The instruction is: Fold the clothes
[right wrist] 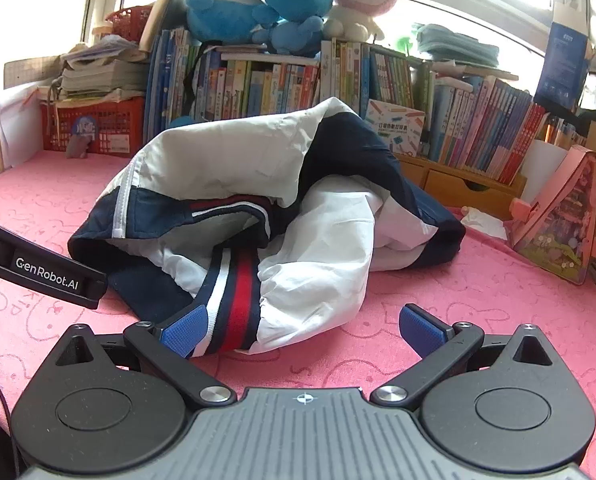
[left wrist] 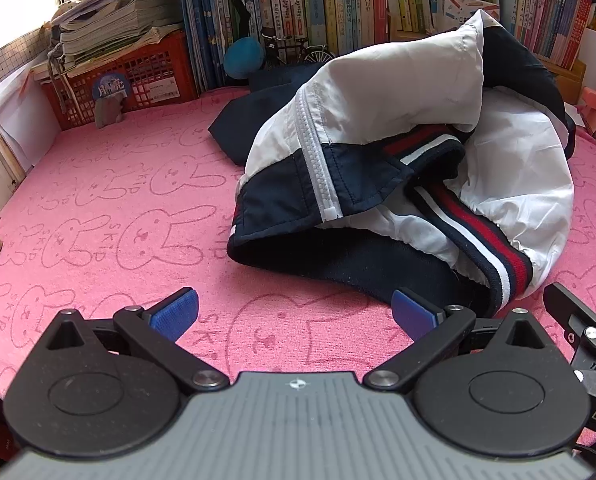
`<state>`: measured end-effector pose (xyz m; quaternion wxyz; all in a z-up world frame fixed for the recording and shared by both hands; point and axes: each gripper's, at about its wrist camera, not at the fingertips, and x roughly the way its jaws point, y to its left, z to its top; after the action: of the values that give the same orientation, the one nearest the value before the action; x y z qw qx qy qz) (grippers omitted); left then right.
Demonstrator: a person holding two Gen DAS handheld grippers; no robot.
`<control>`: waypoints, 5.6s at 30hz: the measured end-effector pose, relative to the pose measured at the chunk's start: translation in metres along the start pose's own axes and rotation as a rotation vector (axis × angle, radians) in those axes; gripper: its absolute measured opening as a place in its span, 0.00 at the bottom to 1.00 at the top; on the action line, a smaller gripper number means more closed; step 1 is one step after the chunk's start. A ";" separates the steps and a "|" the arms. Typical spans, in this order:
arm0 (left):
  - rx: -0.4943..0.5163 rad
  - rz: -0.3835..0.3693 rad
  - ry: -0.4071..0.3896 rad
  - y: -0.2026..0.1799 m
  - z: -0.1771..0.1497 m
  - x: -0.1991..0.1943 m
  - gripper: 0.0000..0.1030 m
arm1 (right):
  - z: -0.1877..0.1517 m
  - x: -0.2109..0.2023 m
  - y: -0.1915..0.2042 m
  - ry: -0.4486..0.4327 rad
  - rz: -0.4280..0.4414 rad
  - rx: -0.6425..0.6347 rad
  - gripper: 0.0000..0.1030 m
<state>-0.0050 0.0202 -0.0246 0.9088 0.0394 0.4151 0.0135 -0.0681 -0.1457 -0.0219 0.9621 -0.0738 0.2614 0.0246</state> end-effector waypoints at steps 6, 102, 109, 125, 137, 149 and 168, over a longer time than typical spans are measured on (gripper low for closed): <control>-0.033 0.021 0.015 0.014 -0.005 0.003 1.00 | 0.021 0.034 0.005 -0.023 0.007 -0.043 0.94; 0.097 -0.247 -0.099 0.085 -0.070 -0.042 1.00 | -0.055 -0.092 -0.170 0.322 0.326 0.008 0.55; 0.021 -0.486 -0.199 0.125 -0.043 -0.088 1.00 | -0.041 -0.123 -0.182 0.340 0.232 -0.251 0.61; -0.006 -0.145 -0.154 0.029 -0.025 0.040 1.00 | 0.053 0.059 -0.057 0.091 0.398 -0.116 0.58; -0.027 -0.097 -0.162 0.040 -0.042 0.051 1.00 | 0.002 0.058 -0.144 0.313 0.055 -0.089 0.47; -0.036 -0.100 -0.169 0.040 -0.042 0.051 1.00 | 0.197 0.216 -0.037 0.065 0.057 -0.383 0.87; -0.045 -0.093 -0.171 0.040 -0.040 0.052 1.00 | 0.258 0.192 -0.211 -0.123 -0.373 0.069 0.03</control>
<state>-0.0009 0.0653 -0.0872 0.9413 0.0005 0.3369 -0.0229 0.2440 -0.3130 0.1281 0.9661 -0.0864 0.1848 -0.1584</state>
